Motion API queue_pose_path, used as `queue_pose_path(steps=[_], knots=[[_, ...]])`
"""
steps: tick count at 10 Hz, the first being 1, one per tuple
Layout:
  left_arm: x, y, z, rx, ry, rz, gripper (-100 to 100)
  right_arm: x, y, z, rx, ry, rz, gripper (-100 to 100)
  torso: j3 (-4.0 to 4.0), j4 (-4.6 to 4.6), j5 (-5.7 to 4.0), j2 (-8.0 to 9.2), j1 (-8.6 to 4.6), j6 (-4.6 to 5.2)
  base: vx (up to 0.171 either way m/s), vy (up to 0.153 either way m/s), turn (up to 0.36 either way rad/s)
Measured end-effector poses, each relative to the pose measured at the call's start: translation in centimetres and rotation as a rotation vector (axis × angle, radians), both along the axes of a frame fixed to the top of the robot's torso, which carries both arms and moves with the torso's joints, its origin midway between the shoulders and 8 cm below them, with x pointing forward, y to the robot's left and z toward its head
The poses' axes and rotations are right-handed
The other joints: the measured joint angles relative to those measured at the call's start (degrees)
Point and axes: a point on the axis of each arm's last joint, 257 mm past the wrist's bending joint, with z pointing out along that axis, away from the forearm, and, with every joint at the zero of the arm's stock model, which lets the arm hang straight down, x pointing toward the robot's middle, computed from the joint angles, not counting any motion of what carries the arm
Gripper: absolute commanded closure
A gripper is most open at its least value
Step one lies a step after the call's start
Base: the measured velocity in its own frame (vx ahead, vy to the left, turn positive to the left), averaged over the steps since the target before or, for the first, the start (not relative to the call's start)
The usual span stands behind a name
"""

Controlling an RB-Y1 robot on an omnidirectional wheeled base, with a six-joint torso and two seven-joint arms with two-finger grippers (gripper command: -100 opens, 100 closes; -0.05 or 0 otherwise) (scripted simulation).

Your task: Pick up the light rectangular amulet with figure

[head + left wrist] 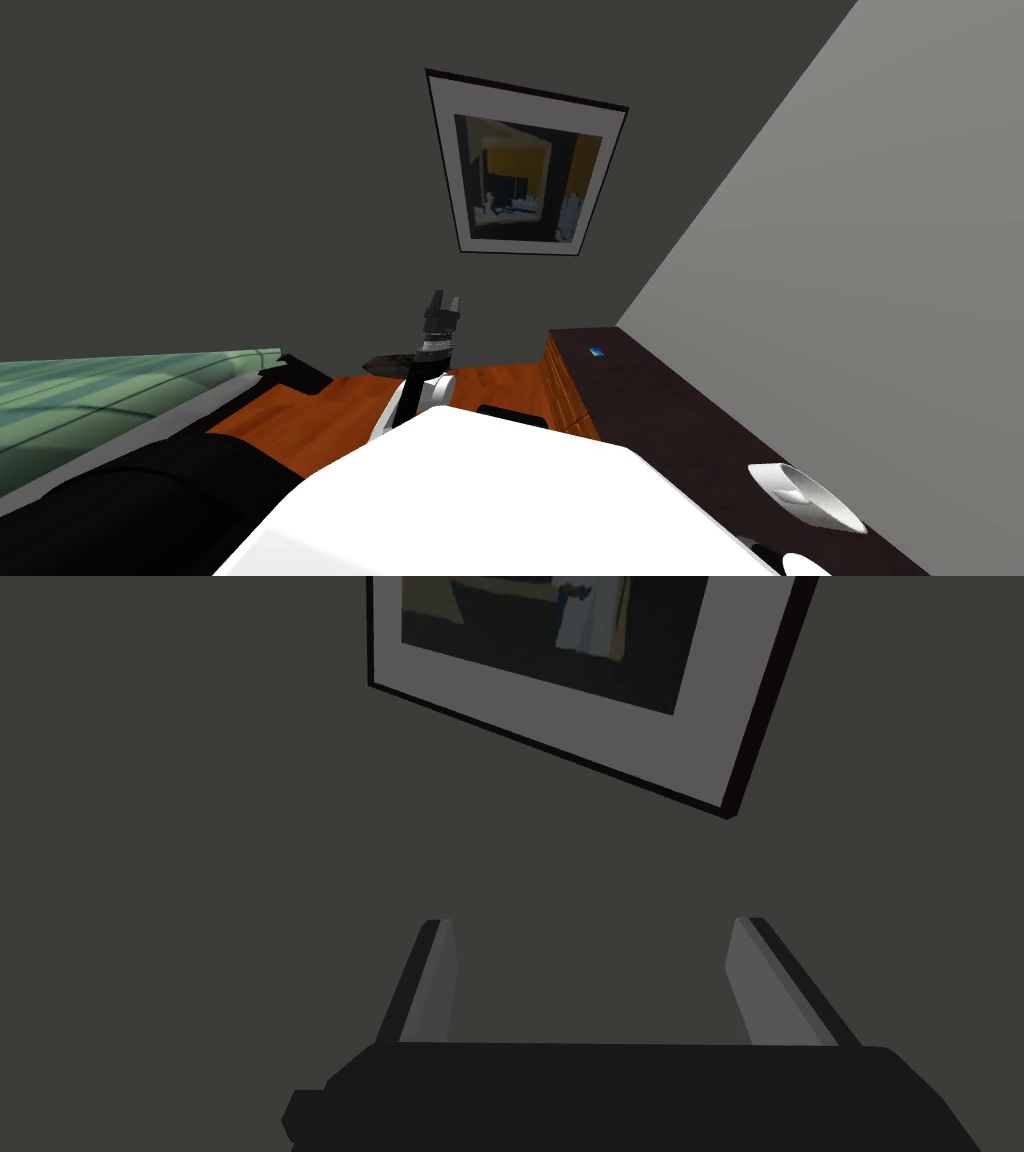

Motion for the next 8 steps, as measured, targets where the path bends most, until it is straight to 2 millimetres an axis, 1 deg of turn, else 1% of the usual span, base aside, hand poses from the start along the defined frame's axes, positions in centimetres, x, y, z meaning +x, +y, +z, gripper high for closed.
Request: queue_pose_path(steps=[1,2,3,4,8], knots=[[0.0,0.0,0.0,0.000,0.000,0.000,0,-0.7,-1.0,0.2,-0.021,0.023,0.005,-100,0.00,0.00,0.00,0.01,0.04,0.01,0.006,-0.034,0.198],[0.0,0.0,0.0,0.000,0.000,0.000,0,-1.1,-2.1,0.2,-0.043,0.046,0.007,-100,0.00,0.00,0.00,0.01,0.05,0.00,0.003,-0.020,0.041],[0.0,0.0,0.0,0.000,0.000,0.000,0,-1.1,-2.3,0.2,-0.045,0.049,0.007,0,0.02,0.00,0.01,0.03,0.13,0.06,0.000,0.000,0.000],[0.0,0.0,0.0,0.000,0.000,0.000,0,-1.1,-2.2,0.2,-0.045,0.048,0.007,-100,0.03,0.01,0.03,0.05,0.19,0.05,0.011,-0.008,0.045],[0.0,0.0,0.0,0.000,0.000,0.000,0,-2.4,-1.7,-1.8,-0.046,0.039,-0.007,-100,0.00,0.00,0.02,0.00,0.17,0.05,0.015,-0.011,0.027]])
